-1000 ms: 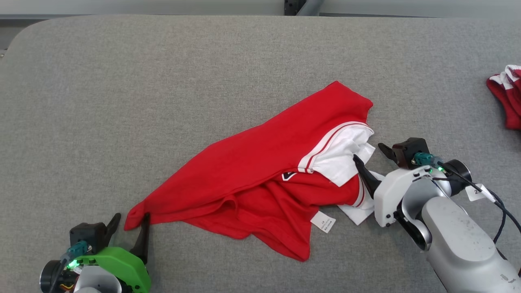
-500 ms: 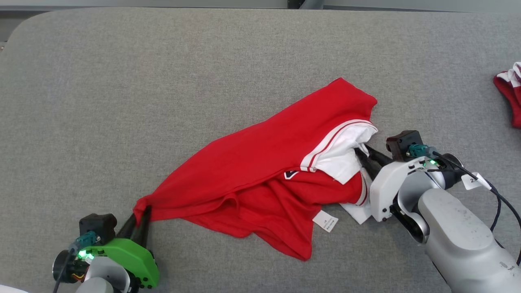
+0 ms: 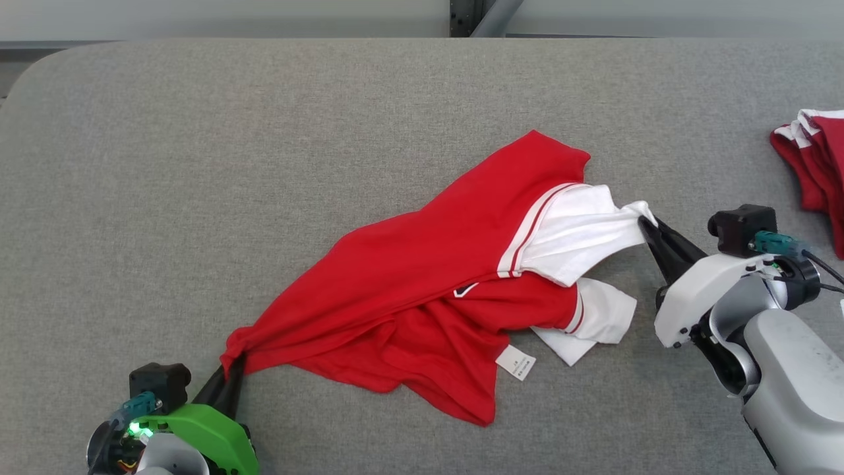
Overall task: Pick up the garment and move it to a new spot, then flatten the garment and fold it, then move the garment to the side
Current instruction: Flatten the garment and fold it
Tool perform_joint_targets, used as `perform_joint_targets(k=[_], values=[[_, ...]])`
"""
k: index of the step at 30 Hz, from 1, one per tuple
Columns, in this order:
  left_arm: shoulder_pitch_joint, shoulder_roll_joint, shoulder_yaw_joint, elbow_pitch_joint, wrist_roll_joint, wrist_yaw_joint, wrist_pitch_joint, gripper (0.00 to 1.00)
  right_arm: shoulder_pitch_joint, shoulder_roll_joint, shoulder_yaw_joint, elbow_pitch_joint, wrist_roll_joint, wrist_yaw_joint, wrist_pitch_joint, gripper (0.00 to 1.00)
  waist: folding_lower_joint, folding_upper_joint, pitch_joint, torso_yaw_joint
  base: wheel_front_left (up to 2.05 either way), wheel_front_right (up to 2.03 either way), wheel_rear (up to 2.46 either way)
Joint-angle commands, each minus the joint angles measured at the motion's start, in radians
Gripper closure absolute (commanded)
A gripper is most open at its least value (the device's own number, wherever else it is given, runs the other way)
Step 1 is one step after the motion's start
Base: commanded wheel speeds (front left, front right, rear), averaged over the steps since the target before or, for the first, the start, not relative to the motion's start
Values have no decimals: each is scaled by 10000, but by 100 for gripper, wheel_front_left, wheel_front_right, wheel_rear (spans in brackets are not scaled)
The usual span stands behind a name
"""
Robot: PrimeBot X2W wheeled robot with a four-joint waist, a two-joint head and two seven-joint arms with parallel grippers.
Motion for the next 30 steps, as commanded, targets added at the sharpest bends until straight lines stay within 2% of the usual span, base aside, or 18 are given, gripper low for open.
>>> perform_joint_targets(k=[1,8,14,17,21,23,26,30], values=[[162,93,3,-58,-17,-22,25,100,134,-60,-89,-122,53,-18,-60,100,0,53,-74,-56,0,0,0],[523,384,34,-1901,-361,-23,461,100,740,-103,-1496,-2461,946,-17,596,100,0,53,-432,-174,0,0,0],[899,929,317,-4776,-576,252,1259,100,1192,19,-2939,-4788,1347,-17,1619,100,0,53,-625,-292,0,0,0],[1049,1241,494,-6284,-747,419,1758,100,1235,256,-3672,-5874,1517,-15,2078,100,0,53,-619,-369,0,0,0],[794,1785,757,-8068,-1024,429,2584,100,733,693,-4667,-7253,1646,-14,2825,100,0,53,-336,-488,0,0,0],[383,2193,971,-8608,-1073,402,2985,100,146,851,-5200,-7577,1622,-12,3251,100,0,53,-25,-538,0,0,0],[-701,2616,1046,-8891,-1326,244,3567,100,-1080,969,-5641,-7408,1100,-12,3999,100,0,53,668,-518,0,0,0],[-3126,3098,656,-8155,-1791,66,4420,100,-3393,1112,-5621,-6421,-40,-12,4788,100,0,53,1777,-389,0,0,0]])
